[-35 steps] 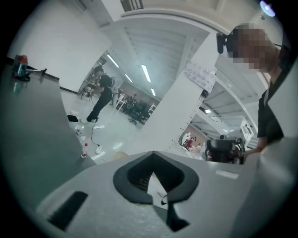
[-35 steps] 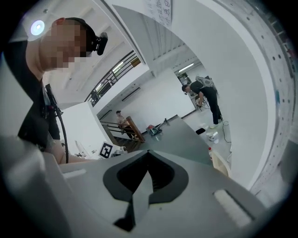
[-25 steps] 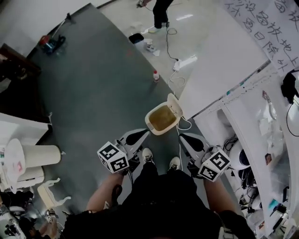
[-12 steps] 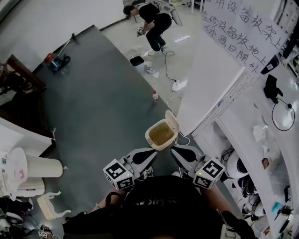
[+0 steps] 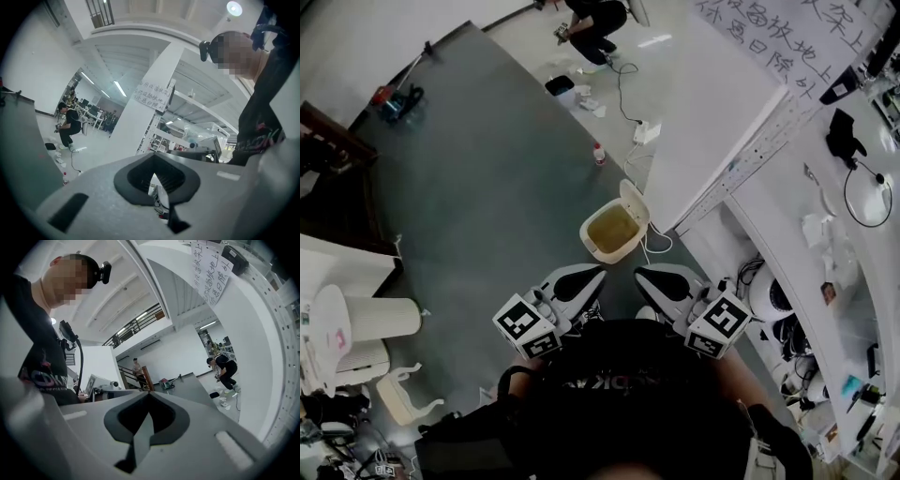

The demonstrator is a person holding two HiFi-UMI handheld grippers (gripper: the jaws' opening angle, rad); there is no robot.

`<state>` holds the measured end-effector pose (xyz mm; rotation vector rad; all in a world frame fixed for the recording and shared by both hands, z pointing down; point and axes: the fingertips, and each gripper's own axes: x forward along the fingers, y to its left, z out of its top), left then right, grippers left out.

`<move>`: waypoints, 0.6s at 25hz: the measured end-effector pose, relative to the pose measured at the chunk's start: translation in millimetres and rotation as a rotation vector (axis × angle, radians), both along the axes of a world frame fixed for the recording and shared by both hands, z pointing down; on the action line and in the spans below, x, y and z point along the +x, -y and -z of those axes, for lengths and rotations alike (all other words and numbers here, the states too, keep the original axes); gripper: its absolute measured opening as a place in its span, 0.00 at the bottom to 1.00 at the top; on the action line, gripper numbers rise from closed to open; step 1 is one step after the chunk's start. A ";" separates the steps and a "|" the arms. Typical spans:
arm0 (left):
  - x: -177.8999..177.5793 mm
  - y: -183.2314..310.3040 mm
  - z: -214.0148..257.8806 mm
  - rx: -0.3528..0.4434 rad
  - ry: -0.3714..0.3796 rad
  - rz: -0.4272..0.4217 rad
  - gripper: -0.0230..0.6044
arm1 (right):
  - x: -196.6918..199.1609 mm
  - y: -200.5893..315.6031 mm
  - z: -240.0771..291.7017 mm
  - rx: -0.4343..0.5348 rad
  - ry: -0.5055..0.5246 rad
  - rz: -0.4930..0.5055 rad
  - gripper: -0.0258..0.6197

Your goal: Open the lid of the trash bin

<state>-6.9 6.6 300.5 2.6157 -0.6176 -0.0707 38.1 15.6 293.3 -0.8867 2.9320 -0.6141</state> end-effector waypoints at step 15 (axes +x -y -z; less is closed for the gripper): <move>11.8 -22.7 4.0 -0.004 -0.001 -0.042 0.04 | 7.9 -23.5 -0.9 -0.012 0.016 -0.019 0.05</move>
